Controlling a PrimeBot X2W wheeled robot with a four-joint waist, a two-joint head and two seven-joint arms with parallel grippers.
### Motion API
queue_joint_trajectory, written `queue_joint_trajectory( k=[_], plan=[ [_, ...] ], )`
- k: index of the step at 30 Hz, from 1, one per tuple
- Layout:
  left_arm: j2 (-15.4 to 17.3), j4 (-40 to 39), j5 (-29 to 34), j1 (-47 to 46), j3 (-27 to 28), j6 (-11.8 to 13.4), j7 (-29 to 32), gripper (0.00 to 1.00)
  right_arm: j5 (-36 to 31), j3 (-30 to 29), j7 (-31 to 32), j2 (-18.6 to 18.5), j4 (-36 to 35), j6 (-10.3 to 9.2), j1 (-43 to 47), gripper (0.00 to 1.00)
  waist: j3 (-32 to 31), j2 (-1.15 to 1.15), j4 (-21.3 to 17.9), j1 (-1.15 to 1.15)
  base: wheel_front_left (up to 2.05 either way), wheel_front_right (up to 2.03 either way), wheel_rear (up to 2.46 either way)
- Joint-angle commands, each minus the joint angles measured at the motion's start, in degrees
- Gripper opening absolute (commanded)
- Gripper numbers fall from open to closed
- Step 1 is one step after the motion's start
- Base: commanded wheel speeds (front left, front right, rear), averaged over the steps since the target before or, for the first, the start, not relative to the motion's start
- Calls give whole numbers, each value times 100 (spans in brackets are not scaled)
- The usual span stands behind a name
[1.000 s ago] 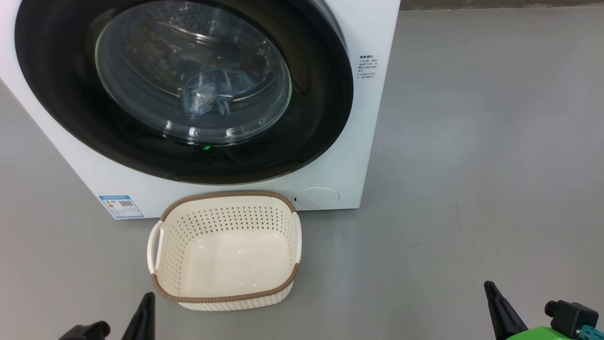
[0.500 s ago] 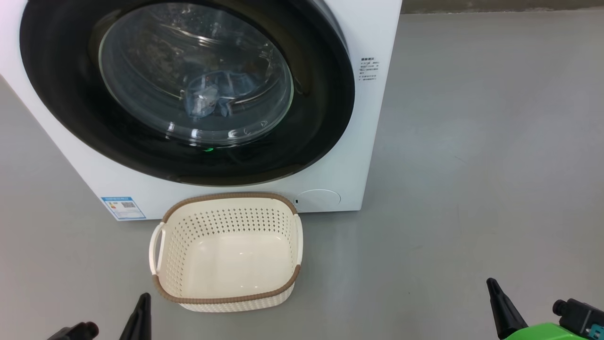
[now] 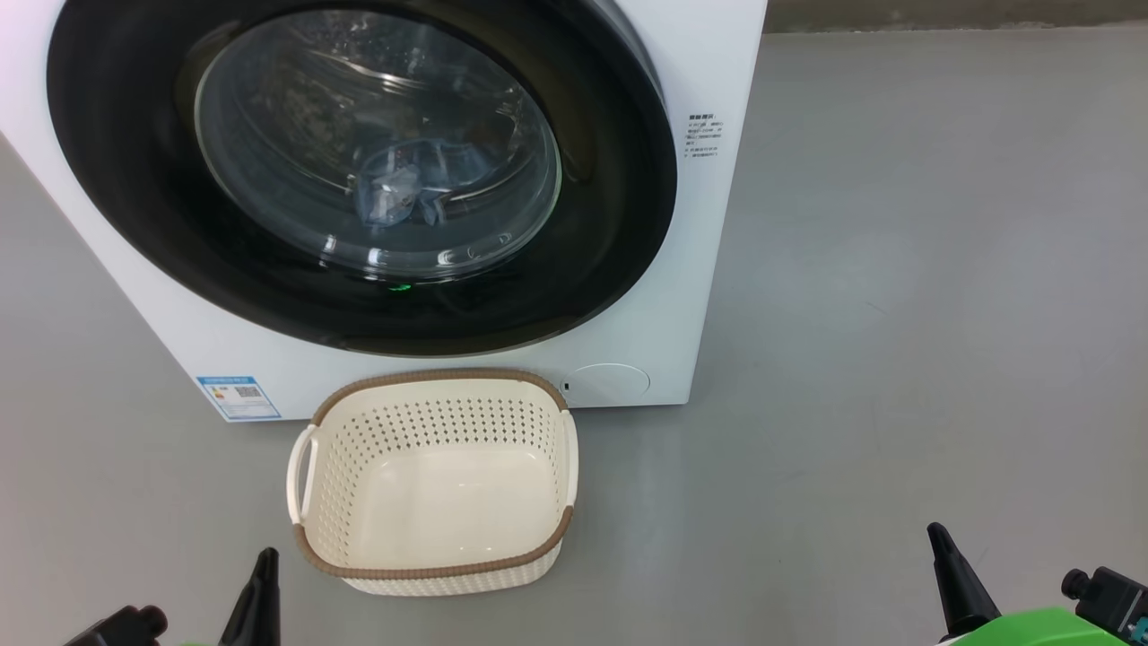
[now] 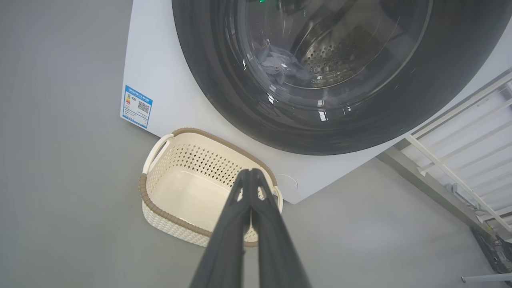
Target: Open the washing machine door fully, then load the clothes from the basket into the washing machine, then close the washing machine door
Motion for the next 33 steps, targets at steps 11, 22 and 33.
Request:
queue_joint_trajectory(
  k=[11,22,33],
  plan=[
    [28,-193,-692,-266,238,25,176,0,622,-78,189,19,-241,-14,-268,0,-34,0,19,0,0,0,0],
    [-17,-231,-1322,-321,351,40,351,0,1181,-152,375,91,-330,-17,-313,0,-69,0,38,0,0,0,0],
    [-63,-270,-1950,-375,465,55,527,0,1740,-225,560,164,-420,-20,-358,0,-103,0,57,0,0,0,0]
  ],
)
